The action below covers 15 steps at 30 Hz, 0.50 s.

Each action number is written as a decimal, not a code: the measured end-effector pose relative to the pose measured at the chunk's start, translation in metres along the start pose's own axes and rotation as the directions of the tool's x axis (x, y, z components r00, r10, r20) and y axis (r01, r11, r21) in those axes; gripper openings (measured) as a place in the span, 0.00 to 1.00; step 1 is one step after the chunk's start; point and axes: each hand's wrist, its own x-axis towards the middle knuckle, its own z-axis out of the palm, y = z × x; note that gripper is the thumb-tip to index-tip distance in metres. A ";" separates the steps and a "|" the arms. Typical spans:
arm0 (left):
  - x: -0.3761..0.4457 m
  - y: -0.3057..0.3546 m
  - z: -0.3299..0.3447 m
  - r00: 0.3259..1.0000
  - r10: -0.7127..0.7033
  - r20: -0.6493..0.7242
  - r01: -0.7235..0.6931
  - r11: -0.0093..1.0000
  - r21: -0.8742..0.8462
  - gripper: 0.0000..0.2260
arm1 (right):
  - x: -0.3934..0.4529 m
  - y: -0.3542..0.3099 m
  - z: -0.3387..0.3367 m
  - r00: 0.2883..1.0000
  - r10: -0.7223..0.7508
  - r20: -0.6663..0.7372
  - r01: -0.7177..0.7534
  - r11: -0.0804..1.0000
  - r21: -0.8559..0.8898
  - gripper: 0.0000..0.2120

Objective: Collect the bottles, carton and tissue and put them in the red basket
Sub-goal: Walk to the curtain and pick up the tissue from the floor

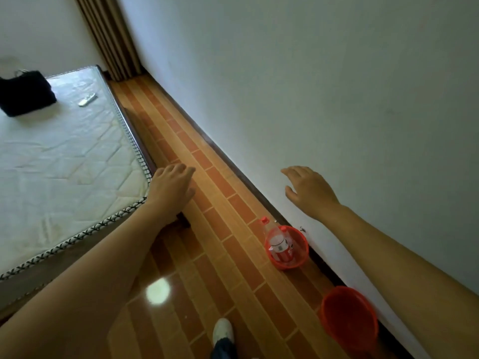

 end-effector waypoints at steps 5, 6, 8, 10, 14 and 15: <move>-0.026 -0.038 0.003 0.992 -0.129 0.005 0.129 0.992 -0.001 0.20 | 0.021 -0.041 0.006 0.995 -0.098 0.014 0.098 0.995 0.007 0.20; -0.028 -0.044 0.003 0.989 -0.150 0.007 0.150 0.989 0.000 0.20 | 0.027 -0.047 0.008 0.993 -0.116 0.016 0.116 0.993 0.003 0.20; -0.030 -0.054 0.005 0.983 -0.182 0.012 0.182 0.983 0.007 0.20 | 0.038 -0.056 0.009 0.990 -0.139 0.015 0.139 0.990 0.002 0.20; -0.027 -0.063 0.007 0.979 -0.205 0.022 0.205 0.979 0.013 0.20 | 0.052 -0.064 0.009 0.988 -0.153 0.016 0.153 0.988 -0.001 0.20; -0.011 -0.084 0.010 0.971 -0.235 0.037 0.234 0.972 0.022 0.20 | 0.085 -0.075 0.009 0.982 -0.185 0.028 0.185 0.983 -0.011 0.19; -0.005 -0.090 0.009 0.970 -0.242 0.038 0.241 0.970 0.013 0.20 | 0.094 -0.078 0.009 0.982 -0.188 0.030 0.188 0.982 -0.008 0.19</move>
